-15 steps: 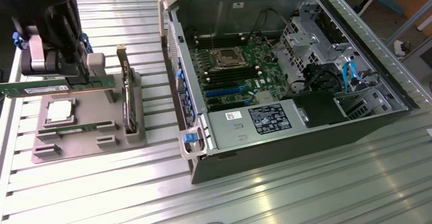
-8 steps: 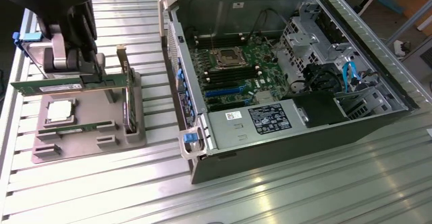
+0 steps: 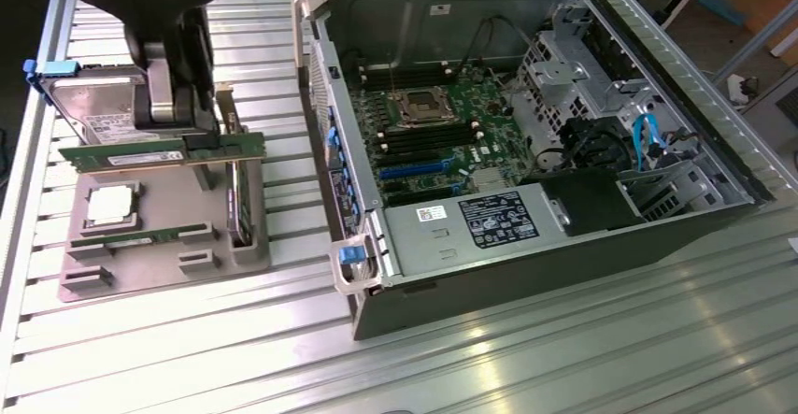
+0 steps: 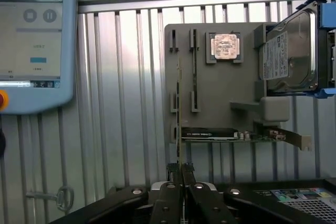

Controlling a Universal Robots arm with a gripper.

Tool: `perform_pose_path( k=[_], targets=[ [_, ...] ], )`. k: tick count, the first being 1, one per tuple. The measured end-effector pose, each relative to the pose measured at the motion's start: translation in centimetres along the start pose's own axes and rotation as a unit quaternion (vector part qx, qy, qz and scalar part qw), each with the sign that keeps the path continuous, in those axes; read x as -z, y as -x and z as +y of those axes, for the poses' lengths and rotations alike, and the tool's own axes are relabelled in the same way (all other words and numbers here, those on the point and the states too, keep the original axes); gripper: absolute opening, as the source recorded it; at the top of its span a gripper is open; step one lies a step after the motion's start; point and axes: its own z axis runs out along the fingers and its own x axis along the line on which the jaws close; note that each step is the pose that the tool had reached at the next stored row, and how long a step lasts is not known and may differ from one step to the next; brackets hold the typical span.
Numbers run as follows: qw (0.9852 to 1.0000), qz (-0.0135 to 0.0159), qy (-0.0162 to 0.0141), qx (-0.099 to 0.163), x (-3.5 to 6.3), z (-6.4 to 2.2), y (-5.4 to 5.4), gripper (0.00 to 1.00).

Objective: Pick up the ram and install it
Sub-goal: 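Pick up the ram and move it above insertion slot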

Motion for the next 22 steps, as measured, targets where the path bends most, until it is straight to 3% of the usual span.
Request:
perform_pose_path(
  k=[22],
  targets=[
    [1.0000, 0.0000, 0.0000, 0.000, 0.08, -4.59, 0.2, 0.12]
  ],
)
